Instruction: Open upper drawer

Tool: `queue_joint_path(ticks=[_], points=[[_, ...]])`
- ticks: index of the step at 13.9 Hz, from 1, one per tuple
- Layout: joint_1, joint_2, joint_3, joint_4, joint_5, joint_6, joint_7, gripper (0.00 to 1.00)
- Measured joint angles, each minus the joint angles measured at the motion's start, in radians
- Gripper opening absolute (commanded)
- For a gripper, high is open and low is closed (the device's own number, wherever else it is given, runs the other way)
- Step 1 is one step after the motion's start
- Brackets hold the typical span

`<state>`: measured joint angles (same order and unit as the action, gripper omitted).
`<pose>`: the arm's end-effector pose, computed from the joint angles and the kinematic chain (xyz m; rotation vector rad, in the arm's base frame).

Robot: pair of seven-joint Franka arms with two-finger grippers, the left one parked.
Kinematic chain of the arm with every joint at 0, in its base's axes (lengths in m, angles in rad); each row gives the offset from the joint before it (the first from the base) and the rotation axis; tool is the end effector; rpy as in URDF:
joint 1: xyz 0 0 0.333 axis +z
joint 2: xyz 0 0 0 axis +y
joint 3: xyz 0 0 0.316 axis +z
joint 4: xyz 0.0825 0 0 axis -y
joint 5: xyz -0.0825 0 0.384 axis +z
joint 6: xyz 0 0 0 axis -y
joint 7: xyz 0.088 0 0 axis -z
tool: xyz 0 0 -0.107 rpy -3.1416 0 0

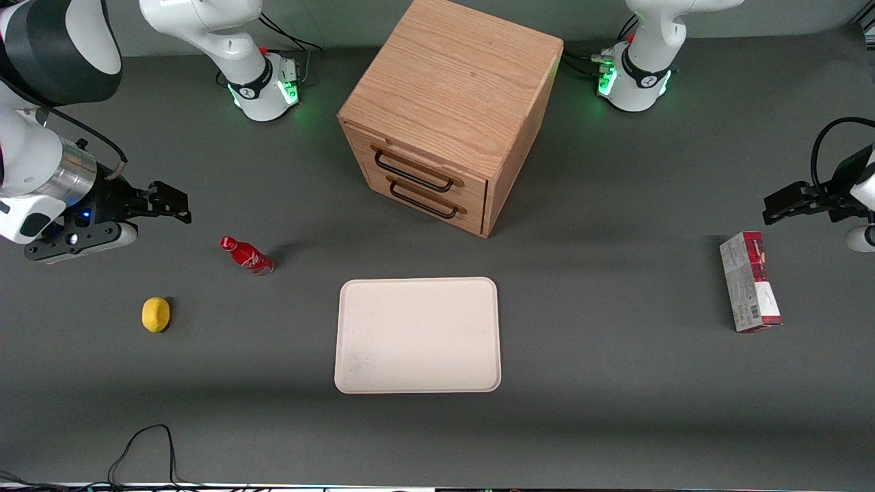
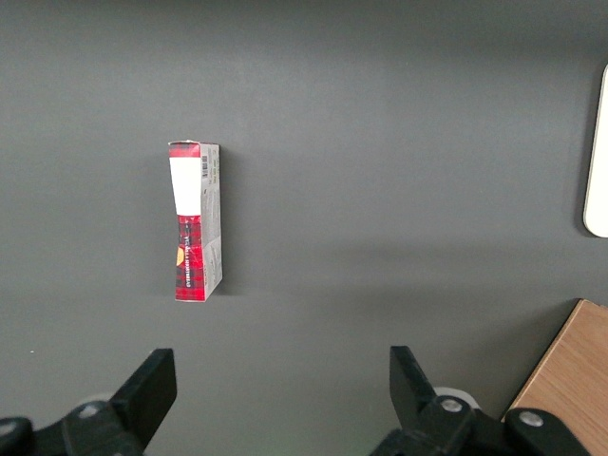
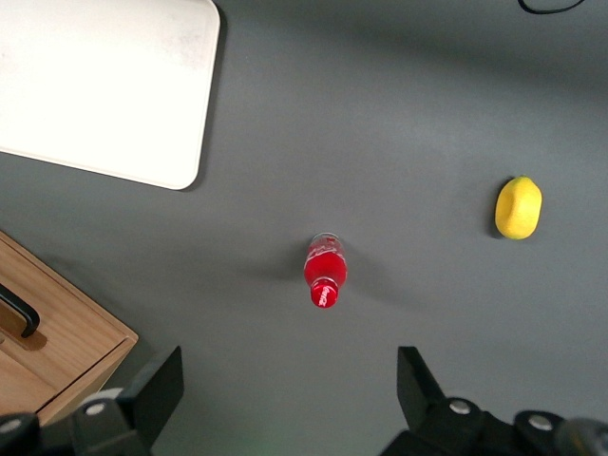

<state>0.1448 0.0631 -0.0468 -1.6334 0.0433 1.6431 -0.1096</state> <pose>0.5725 0.0614 0.5654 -3.0841 -0.3146 0.0823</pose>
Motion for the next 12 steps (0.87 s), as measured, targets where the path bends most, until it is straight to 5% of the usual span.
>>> queue_joint_path(ticks=[12], points=[[0.002,-0.005,0.011,0.014,0.000,-0.003,0.000,1.00]])
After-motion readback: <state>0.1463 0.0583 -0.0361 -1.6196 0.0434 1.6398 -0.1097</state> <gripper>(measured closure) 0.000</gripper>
